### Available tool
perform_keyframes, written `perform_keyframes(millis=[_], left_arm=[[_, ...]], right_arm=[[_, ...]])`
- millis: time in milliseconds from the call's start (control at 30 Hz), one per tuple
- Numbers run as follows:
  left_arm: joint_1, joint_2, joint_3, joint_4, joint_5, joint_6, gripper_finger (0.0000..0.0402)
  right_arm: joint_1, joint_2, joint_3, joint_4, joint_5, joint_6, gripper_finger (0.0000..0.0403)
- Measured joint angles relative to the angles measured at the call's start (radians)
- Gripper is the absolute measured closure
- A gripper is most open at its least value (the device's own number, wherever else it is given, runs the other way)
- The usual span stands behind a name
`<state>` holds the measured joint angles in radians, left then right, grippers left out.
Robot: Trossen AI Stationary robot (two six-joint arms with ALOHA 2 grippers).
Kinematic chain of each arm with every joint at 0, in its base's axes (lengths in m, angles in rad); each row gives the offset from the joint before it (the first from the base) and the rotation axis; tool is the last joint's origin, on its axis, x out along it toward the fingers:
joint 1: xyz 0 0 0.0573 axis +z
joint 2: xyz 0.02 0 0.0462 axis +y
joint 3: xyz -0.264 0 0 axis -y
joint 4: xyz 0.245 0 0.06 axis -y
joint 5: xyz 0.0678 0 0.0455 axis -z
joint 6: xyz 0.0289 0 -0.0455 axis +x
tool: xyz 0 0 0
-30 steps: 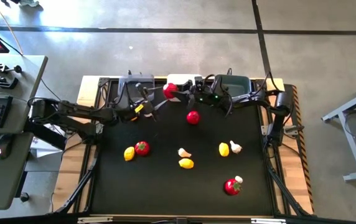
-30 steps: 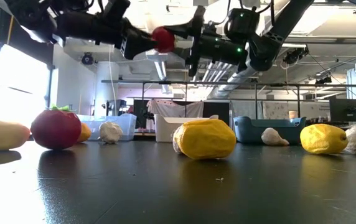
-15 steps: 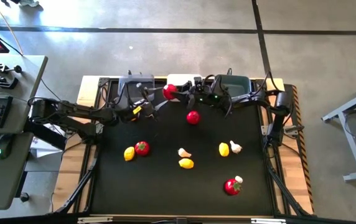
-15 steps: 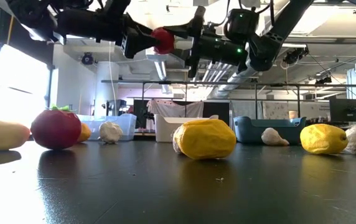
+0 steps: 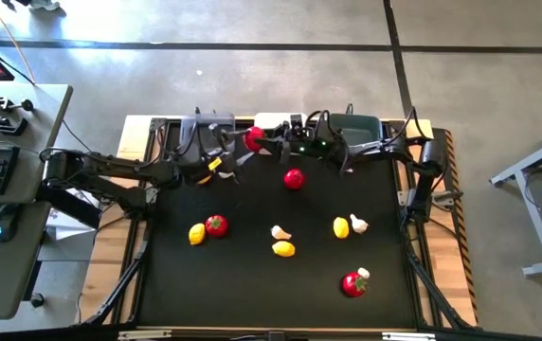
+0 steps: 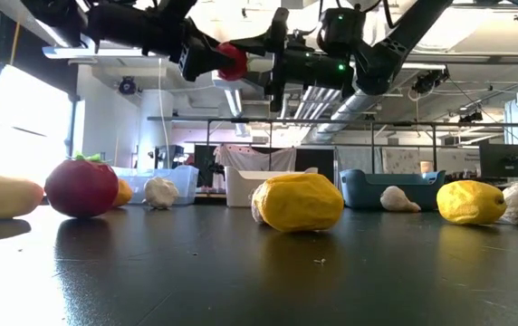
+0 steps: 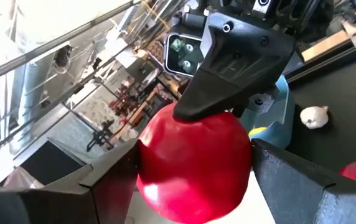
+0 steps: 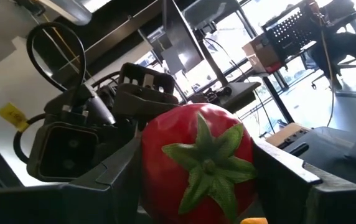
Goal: Sort produce into baskets
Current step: Put the tomato into the black bin
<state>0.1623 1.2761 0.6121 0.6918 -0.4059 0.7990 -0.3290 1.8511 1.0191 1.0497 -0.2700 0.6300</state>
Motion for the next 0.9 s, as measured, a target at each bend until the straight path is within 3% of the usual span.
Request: perform_keyframes(millis=[167, 500, 900], left_arm=[[0.000, 0.001, 0.000, -0.010, -0.004, -0.002, 0.0117], [0.000, 0.002, 0.001, -0.063, -0.006, 0.000, 0.0145], [0.000, 0.003, 0.003, -0.103, -0.042, -0.001, 0.0159]], right_arm=[[0.000, 0.000, 0.001, -0.021, -0.004, -0.002, 0.0165], [0.002, 0.001, 0.001, -0.052, 0.025, -0.037, 0.0107], [-0.013, 0.003, 0.001, -0.056, 0.023, -0.065, 0.0100]])
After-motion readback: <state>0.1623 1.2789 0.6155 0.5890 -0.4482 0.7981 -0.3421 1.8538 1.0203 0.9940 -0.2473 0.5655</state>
